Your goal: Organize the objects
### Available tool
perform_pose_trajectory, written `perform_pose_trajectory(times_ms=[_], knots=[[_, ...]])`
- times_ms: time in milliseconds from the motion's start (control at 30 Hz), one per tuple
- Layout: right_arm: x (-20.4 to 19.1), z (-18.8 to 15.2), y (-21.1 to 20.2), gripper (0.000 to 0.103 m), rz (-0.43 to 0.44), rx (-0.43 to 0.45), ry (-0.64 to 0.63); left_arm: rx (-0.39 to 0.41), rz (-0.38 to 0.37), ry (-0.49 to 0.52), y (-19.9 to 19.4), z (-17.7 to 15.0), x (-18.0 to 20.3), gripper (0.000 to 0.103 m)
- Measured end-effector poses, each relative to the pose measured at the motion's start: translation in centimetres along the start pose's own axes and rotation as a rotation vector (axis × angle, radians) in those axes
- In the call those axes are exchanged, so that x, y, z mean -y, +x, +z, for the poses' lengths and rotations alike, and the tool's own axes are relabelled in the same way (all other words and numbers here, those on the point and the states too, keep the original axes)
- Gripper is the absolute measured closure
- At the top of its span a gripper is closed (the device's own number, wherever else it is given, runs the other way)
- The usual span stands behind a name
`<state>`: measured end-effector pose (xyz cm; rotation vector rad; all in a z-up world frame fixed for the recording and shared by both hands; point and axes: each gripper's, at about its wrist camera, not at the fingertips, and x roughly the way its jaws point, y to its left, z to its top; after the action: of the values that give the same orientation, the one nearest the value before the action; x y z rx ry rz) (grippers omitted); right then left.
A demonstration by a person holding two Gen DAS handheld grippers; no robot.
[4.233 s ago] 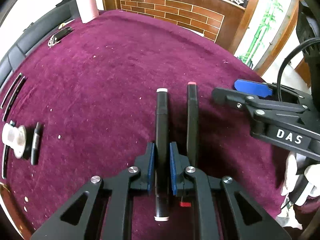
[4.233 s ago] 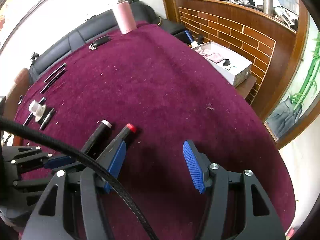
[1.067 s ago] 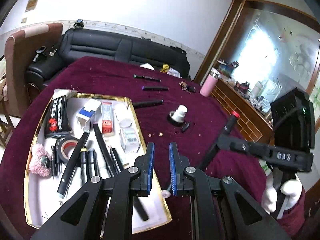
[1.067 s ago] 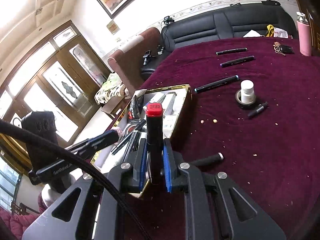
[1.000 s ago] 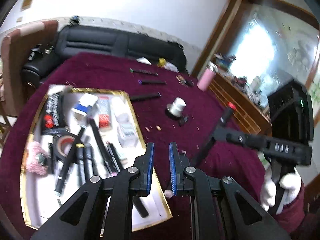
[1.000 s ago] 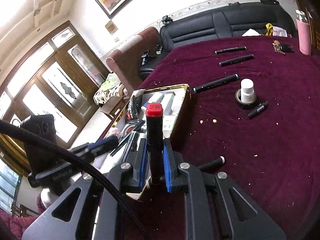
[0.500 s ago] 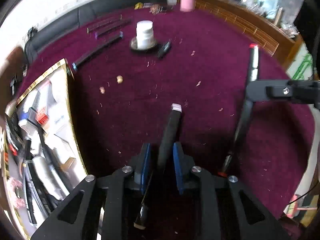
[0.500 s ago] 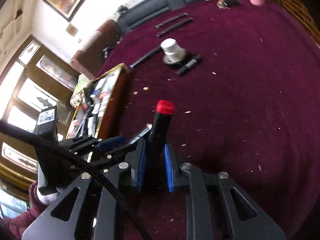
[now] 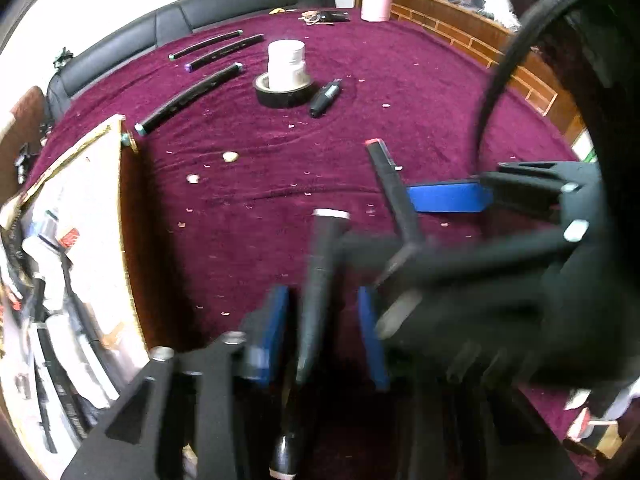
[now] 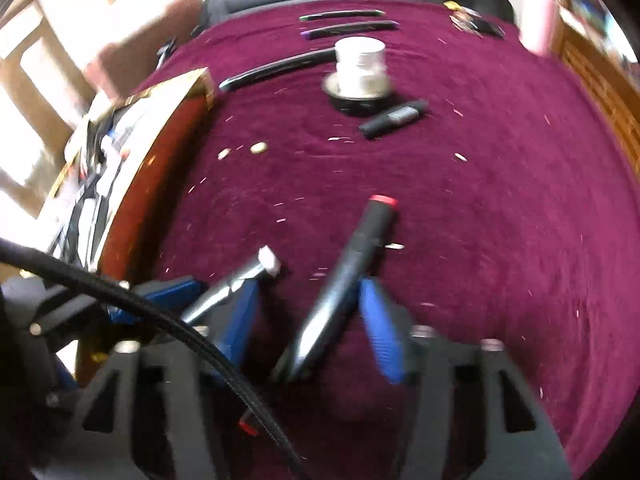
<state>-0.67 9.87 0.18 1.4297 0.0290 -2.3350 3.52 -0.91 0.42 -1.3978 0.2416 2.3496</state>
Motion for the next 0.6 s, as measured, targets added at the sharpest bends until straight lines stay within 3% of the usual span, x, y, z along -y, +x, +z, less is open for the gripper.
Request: perform_pose_trajectory(times_ms=[200,267,300,333,367,400,433,467,600], knots=[[1.0,-0.1,0.3,0.017,0.097,0.011,0.052,0.035,-0.043,0.047,0.5,-0.4,1.7,0.023],[1.1,0.3,0.5,0.017,0.111,-0.019,0.042,0.041,-0.045,0.047,0.2,-0.7,1.8,0.023],[1.1,0.4,0.5,0.024,0.107,-0.030,0.031,0.042,-0.054,0.039,0.1,-0.7,1.7,0.025],[1.0,0.5,0.6,0.033,0.080,-0.041,0.023,0.046,-0.053,0.034,0.0,-0.7,1.5,0.033],[0.3,0.7,0.6,0.058,-0.006,-0.058,-0.004,0.053,-0.034,0.028,-0.1,-0.8,1.1,0.040],[0.2,0.6,0.4,0.077,-0.062,-0.067,-0.025,0.063,-0.023,0.019,-0.4,-1.0,0.7,0.058],[0.3,0.5,0.4,0.083,-0.095,-0.067,-0.045,0.071,-0.023,0.005,-0.7,-1.1,0.3,0.080],[0.7,0.3,0.3,0.085,-0.085,-0.063,-0.057,0.076,-0.051,-0.020,-1.0,-1.4,-0.4,0.091],[2.8,-0.6,-0.7,0.090,-0.006,-0.029,-0.003,0.103,-0.070,-0.026,-1.8,-2.1,-0.8,0.092]])
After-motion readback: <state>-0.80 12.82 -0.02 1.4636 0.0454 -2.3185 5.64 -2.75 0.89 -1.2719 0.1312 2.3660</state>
